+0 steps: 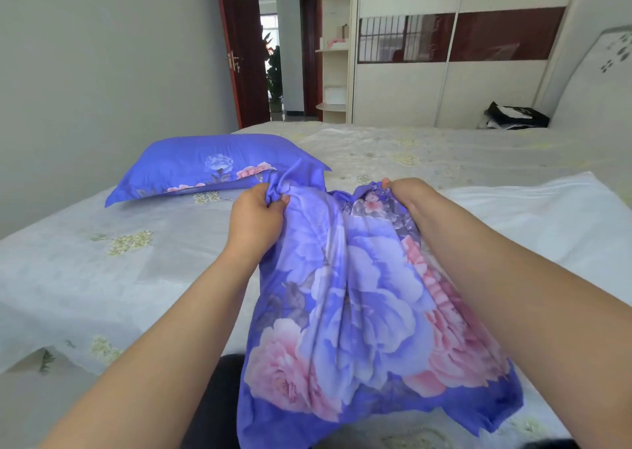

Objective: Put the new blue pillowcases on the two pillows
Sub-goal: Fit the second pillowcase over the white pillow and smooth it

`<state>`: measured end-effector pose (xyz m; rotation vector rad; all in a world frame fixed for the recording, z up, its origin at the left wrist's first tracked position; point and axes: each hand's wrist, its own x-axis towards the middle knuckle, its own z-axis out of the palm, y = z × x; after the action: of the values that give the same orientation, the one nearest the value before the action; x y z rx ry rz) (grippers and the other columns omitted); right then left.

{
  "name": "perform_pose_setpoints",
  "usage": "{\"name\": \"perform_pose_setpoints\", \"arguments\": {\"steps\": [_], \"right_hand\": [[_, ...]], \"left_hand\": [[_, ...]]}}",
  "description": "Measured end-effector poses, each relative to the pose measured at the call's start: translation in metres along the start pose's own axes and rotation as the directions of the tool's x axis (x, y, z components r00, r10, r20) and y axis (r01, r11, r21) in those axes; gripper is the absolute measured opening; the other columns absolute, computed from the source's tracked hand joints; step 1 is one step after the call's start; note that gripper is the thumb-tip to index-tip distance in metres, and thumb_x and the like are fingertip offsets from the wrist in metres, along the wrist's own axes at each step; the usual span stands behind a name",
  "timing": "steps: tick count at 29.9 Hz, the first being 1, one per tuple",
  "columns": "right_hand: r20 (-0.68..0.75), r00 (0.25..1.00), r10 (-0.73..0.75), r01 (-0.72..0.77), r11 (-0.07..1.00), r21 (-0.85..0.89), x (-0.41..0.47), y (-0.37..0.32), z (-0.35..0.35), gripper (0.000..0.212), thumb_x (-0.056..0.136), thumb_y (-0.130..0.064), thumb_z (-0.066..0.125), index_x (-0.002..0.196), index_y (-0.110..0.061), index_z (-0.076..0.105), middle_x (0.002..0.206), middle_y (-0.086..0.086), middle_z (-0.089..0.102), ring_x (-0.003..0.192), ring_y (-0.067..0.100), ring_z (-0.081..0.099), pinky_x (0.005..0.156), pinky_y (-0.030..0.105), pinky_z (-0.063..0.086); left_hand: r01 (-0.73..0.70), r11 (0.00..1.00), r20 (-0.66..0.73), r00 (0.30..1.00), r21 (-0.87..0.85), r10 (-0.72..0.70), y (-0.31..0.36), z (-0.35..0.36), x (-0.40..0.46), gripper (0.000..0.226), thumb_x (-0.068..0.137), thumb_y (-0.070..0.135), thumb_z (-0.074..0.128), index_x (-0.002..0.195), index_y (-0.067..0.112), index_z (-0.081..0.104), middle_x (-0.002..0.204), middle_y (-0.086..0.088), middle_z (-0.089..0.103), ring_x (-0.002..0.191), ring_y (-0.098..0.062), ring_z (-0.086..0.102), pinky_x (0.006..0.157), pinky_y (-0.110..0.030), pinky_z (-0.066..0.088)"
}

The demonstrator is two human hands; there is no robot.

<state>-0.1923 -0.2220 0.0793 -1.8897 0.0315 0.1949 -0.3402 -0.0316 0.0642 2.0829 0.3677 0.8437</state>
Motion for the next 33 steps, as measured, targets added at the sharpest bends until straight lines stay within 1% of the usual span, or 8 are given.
{"name": "perform_pose_setpoints", "arguments": {"steps": [3, 6, 12, 16, 21, 27, 30, 33], "right_hand": [[0.106, 0.992, 0.062, -0.109, 0.836, 0.537, -0.003, -0.012, -0.026, 0.029, 0.102, -0.015, 0.037, 0.076, -0.007, 0.048, 0.059, 0.008, 0.055, 0.042, 0.017, 0.054, 0.036, 0.024, 0.047], [0.185, 0.982, 0.034, -0.146, 0.761, 0.632, -0.016, -0.020, -0.046, 0.037, 0.104, -0.013, 0.026, 0.074, -0.005, 0.048, 0.047, 0.008, 0.059, 0.035, 0.017, 0.058, 0.032, 0.030, 0.046], [-0.037, 0.999, -0.035, 0.045, 0.945, 0.323, -0.022, -0.025, -0.073, 0.028, 0.096, -0.006, 0.038, 0.077, -0.005, 0.058, 0.078, 0.014, 0.060, 0.052, 0.018, 0.065, 0.056, 0.031, 0.055], [-0.324, 0.924, -0.202, 0.130, 0.964, -0.231, -0.020, -0.019, -0.138, 0.041, 0.100, -0.023, 0.036, 0.121, 0.006, 0.054, 0.124, 0.025, 0.056, 0.114, 0.035, 0.056, 0.091, 0.035, 0.047], [-0.419, 0.845, -0.333, 0.075, 0.849, -0.523, -0.016, 0.006, -0.179, 0.043, 0.099, -0.032, 0.041, 0.096, 0.005, 0.064, 0.109, 0.026, 0.062, 0.106, 0.038, 0.056, 0.086, 0.033, 0.041], [-0.056, 0.993, 0.103, -0.115, 0.951, -0.288, -0.032, 0.016, -0.181, 0.076, 0.080, -0.075, 0.043, 0.102, -0.007, 0.066, 0.098, 0.010, 0.069, 0.094, 0.028, 0.067, 0.093, 0.036, 0.049], [0.171, 0.983, 0.068, -0.101, 0.976, 0.193, -0.039, 0.004, -0.175, 0.043, 0.091, -0.052, 0.050, 0.084, -0.012, 0.062, 0.070, 0.007, 0.072, 0.060, 0.019, 0.070, 0.056, 0.032, 0.059], [0.092, 0.995, 0.036, -0.083, 0.808, 0.583, -0.024, -0.007, -0.172, 0.032, 0.099, -0.031, 0.042, 0.099, -0.005, 0.061, 0.081, 0.015, 0.072, 0.062, 0.025, 0.070, 0.051, 0.037, 0.055]], "left_hand": [[0.029, 0.994, -0.033, 0.999, -0.110, -0.033, 0.010, 0.008, 0.008, 0.016, 0.094, 0.019, 0.053, 0.082, 0.009, 0.055, 0.073, -0.002, 0.055, 0.070, -0.020, 0.049, 0.061, -0.029, 0.036], [0.049, 0.984, -0.048, 0.997, -0.172, -0.058, 0.014, 0.021, 0.012, 0.019, 0.095, 0.015, 0.048, 0.076, 0.017, 0.048, 0.076, 0.000, 0.052, 0.072, -0.018, 0.048, 0.068, -0.027, 0.034], [0.128, 0.950, -0.168, 0.969, -0.286, -0.181, 0.027, 0.040, 0.026, 0.033, 0.093, 0.011, 0.043, 0.061, 0.017, 0.033, 0.061, 0.000, 0.038, 0.056, -0.015, 0.032, 0.061, -0.030, 0.032], [0.227, 0.904, -0.199, 0.929, -0.362, -0.312, 0.010, 0.027, 0.053, 0.033, 0.092, 0.020, 0.050, 0.061, 0.018, 0.039, 0.067, -0.007, 0.045, 0.071, -0.023, 0.042, 0.073, -0.035, 0.042], [0.257, 0.936, -0.096, 0.953, -0.241, -0.287, 0.013, 0.034, 0.061, 0.022, 0.095, 0.023, 0.050, 0.086, 0.003, 0.055, 0.083, -0.017, 0.057, 0.089, -0.036, 0.054, 0.079, -0.037, 0.042], [0.230, 0.949, -0.010, 0.971, -0.216, -0.238, 0.010, 0.045, 0.064, 0.030, 0.098, 0.028, 0.045, 0.090, 0.001, 0.052, 0.078, -0.017, 0.051, 0.083, -0.040, 0.054, 0.077, -0.037, 0.042], [0.204, 0.954, -0.028, 0.976, -0.221, -0.215, 0.005, 0.051, 0.067, 0.027, 0.098, 0.028, 0.044, 0.078, 0.010, 0.049, 0.085, -0.023, 0.051, 0.085, -0.036, 0.056, 0.078, -0.043, 0.044], [0.276, 0.910, -0.025, 0.954, -0.311, -0.299, -0.005, 0.042, 0.074, 0.019, 0.097, 0.026, 0.045, 0.083, 0.015, 0.053, 0.089, -0.011, 0.054, 0.086, -0.023, 0.051, 0.083, -0.042, 0.046]]}}
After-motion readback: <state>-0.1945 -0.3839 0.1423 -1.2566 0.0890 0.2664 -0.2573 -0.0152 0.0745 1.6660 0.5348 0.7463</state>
